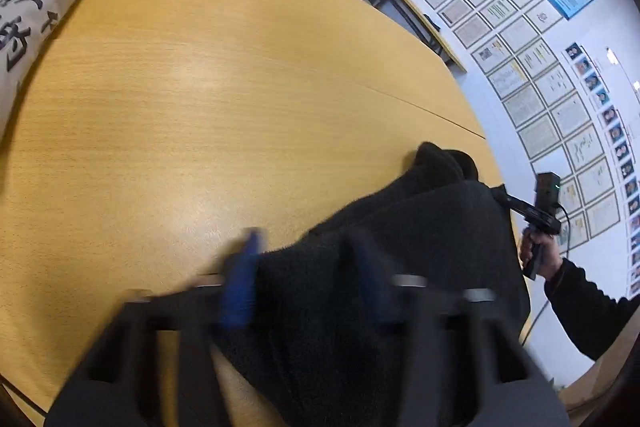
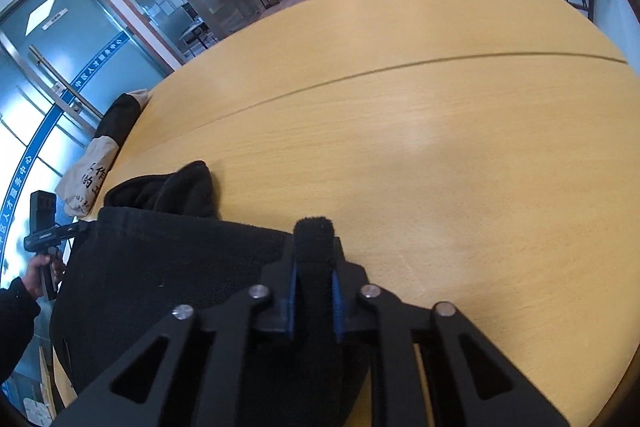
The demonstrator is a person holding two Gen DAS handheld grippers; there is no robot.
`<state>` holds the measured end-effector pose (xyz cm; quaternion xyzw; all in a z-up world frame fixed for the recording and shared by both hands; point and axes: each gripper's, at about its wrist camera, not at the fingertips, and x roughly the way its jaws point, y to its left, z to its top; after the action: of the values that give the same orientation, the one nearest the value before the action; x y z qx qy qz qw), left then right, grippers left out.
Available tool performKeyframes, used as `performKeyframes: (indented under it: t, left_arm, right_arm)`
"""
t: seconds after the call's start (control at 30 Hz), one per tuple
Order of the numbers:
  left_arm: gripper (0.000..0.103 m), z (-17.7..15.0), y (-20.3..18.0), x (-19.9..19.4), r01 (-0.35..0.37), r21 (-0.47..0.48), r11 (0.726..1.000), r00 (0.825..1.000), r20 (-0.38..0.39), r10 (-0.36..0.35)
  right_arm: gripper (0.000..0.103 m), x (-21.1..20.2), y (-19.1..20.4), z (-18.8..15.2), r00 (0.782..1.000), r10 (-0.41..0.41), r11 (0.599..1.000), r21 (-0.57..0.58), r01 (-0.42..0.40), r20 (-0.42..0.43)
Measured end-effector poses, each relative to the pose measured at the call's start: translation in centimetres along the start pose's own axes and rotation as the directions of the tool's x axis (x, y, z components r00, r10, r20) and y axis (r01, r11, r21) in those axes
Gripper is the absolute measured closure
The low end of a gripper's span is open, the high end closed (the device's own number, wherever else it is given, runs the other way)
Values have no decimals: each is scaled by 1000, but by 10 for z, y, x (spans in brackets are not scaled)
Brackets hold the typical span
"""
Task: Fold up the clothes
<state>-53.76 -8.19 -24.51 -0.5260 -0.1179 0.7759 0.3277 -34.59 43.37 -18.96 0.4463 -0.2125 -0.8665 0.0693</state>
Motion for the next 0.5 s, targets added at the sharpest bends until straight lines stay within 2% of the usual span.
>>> performKeyframes:
  t: [0.07, 0.13, 0.27, 0.33, 0.4, 0.5]
  left_arm:
    - [89, 5, -10, -4, 2, 29, 1000, 1000, 18, -2]
    - [91, 15, -24, -8, 7, 55, 998, 999, 40, -9]
    - [91, 27, -39, -34, 27, 117, 993, 988, 149, -45]
    - [91, 32, -32, -33, 28, 114, 993, 989, 144, -44]
    - [91, 37, -25, -11, 10, 113, 994, 994, 103, -22]
    - [91, 43, -23, 23, -19, 123, 992, 997, 77, 9]
  right_arm:
    - [93, -11, 4, 1, 999, 16, 1000, -15, -15, 40]
    - [93, -29, 8, 1, 995, 17, 999, -32, -14, 96]
    - [94, -65, 6, -4, 981, -3, 998, -59, 15, 192]
    - [94, -60, -8, -8, 984, -24, 999, -34, 30, 178]
    - [94, -45, -24, -12, 990, -50, 999, 8, 50, 133]
    - [93, -19, -29, -19, 992, -101, 995, -2, 101, 79]
